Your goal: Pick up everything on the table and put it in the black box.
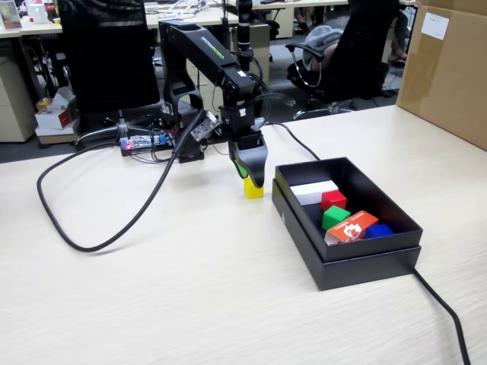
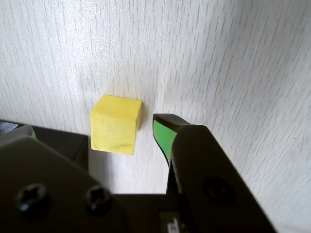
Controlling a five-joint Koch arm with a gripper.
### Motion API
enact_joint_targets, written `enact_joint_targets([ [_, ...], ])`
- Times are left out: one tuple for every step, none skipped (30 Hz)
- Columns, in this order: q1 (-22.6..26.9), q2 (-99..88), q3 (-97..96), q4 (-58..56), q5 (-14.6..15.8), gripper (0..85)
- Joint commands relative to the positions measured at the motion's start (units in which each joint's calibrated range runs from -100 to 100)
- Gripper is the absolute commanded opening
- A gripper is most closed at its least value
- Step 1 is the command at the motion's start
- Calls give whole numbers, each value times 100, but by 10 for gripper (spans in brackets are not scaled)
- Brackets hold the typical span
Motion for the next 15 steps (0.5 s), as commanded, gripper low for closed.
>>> enact_joint_targets([
  [5,84,309,140,0,485],
  [5,130,318,166,0,485],
  [10,176,318,192,0,485],
  [10,234,318,209,0,484],
  [10,279,309,261,0,483],
  [10,325,309,313,-5,480],
  [10,371,309,338,-5,477],
  [10,429,309,338,-5,477],
  [10,497,318,338,-5,477],
  [10,543,318,347,-5,477],
  [10,601,318,338,-5,476],
  [10,693,309,347,-5,472],
  [10,738,309,338,-5,461],
  [10,784,309,338,-5,440],
  [5,796,309,347,-5,422],
])
